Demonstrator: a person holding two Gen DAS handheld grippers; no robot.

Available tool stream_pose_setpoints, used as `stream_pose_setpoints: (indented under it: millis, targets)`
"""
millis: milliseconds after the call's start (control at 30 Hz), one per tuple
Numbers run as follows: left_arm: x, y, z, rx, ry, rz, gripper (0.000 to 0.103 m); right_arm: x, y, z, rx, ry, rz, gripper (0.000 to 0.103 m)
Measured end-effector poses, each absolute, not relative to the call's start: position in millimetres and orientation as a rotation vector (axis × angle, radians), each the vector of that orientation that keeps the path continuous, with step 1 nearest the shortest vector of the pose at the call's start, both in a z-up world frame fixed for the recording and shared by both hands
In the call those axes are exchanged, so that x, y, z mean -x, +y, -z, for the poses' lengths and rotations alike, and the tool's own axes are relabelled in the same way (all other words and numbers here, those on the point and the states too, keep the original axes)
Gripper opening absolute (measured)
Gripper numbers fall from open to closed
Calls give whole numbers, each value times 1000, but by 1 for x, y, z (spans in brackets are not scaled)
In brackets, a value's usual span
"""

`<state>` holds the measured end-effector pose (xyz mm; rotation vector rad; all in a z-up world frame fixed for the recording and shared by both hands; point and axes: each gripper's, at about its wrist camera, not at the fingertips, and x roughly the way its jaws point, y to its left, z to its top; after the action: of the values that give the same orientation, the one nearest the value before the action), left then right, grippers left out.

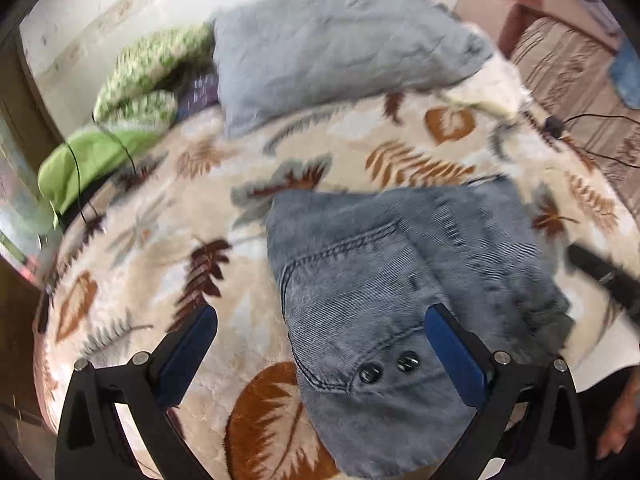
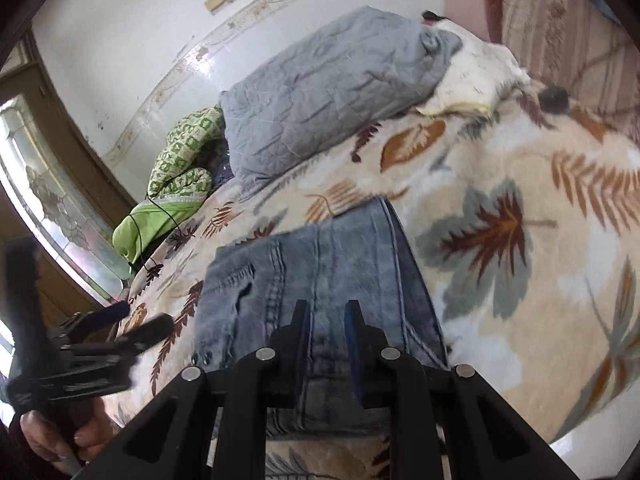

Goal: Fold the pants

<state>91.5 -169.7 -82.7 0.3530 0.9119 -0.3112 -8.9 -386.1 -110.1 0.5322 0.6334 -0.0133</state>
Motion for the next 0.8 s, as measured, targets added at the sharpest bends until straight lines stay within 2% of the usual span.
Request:
stream_pose_setpoints:
  millis: [167, 433, 633, 800]
  targets:
    - [-110, -173, 121, -345, 1043, 273, 103, -29, -393, 110, -541, 708, -13, 21]
    - [-115, -180, 136, -374, 1045, 259, 103, -64, -393, 158, -616, 867, -26, 21]
    - [-116, -185, 142, -415, 1004, 247, 103, -65, -394, 173, -625, 854, -53, 22]
    - [-119, -182, 134, -403, 1042, 237, 103, -58, -393, 170, -605, 831, -77, 21]
